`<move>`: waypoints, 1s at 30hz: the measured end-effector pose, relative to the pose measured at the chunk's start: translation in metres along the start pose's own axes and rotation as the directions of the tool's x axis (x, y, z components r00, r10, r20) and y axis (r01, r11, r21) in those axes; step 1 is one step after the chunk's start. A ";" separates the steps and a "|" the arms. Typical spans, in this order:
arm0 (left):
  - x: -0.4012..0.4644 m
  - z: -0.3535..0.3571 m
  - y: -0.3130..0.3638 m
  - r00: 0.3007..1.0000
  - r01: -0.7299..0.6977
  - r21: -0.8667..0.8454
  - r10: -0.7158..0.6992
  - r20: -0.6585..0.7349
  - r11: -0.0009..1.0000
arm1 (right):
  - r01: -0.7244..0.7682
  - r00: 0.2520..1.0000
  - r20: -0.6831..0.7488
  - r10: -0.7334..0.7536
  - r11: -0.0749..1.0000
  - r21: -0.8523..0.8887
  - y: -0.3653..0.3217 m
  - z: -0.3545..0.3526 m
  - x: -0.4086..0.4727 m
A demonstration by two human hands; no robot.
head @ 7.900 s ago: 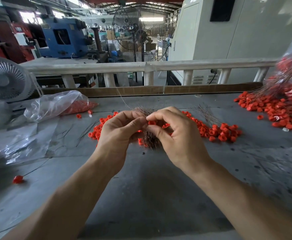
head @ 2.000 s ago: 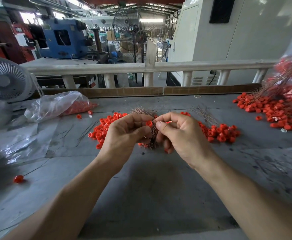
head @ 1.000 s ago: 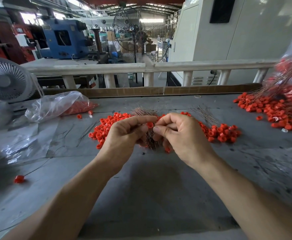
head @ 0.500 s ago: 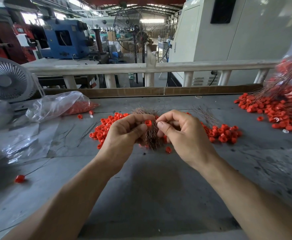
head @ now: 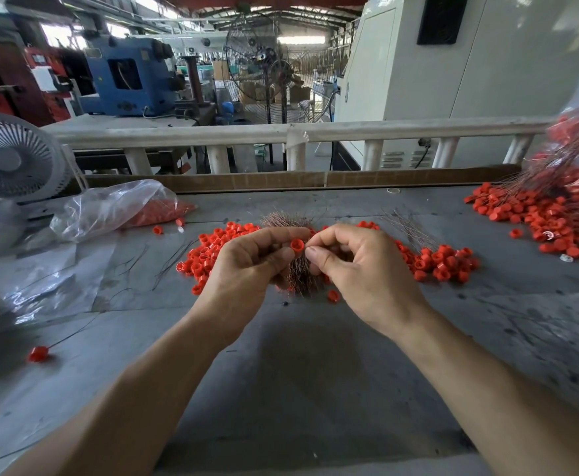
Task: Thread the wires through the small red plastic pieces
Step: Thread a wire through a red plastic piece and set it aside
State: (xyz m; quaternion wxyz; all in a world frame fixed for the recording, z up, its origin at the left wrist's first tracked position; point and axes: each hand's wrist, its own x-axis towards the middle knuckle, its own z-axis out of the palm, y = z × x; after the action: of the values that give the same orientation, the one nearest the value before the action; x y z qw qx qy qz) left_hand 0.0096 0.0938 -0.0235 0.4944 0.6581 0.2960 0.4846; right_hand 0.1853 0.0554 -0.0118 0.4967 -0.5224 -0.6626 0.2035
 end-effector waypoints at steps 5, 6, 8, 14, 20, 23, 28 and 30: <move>0.002 0.001 -0.002 0.999 0.000 -0.015 -0.001 -0.046 1.000 | -0.011 1.000 -0.012 0.011 1.000 -0.015 0.001 0.001 0.000; 0.002 0.000 -0.003 0.999 0.003 -0.014 -0.004 -0.052 1.000 | -0.011 1.000 -0.018 0.011 1.000 -0.018 0.001 0.001 0.000; 0.002 0.000 -0.003 0.998 0.014 -0.014 -0.015 -0.059 1.000 | -0.016 0.999 -0.031 0.016 1.000 -0.016 0.002 0.002 0.000; 0.001 0.002 -0.001 0.997 0.046 -0.083 -0.051 -0.056 0.995 | -0.028 0.999 -0.042 0.028 1.000 -0.004 0.004 0.002 0.000; 0.001 0.002 0.001 0.994 0.084 -0.141 -0.092 -0.053 0.986 | -0.034 0.999 -0.016 0.034 0.999 0.001 0.004 0.002 0.000; 0.000 0.001 0.002 0.992 0.110 -0.171 -0.120 -0.048 0.979 | -0.037 0.999 0.000 0.037 0.999 0.025 0.005 0.002 0.000; 0.001 0.001 0.001 0.989 0.122 -0.230 -0.137 -0.049 0.966 | -0.080 0.996 0.044 0.074 0.985 0.152 0.008 0.004 0.001; 0.002 0.000 0.000 0.989 0.119 -0.231 -0.136 -0.056 0.966 | -0.115 0.992 0.066 0.104 0.973 0.200 0.009 0.005 0.001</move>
State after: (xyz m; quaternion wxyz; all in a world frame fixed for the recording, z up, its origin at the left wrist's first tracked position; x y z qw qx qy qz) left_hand 0.0103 0.0951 -0.0228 0.5857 0.5591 0.2978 0.5057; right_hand 0.1849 0.0611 -0.0201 0.5169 -0.4988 -0.6220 0.3117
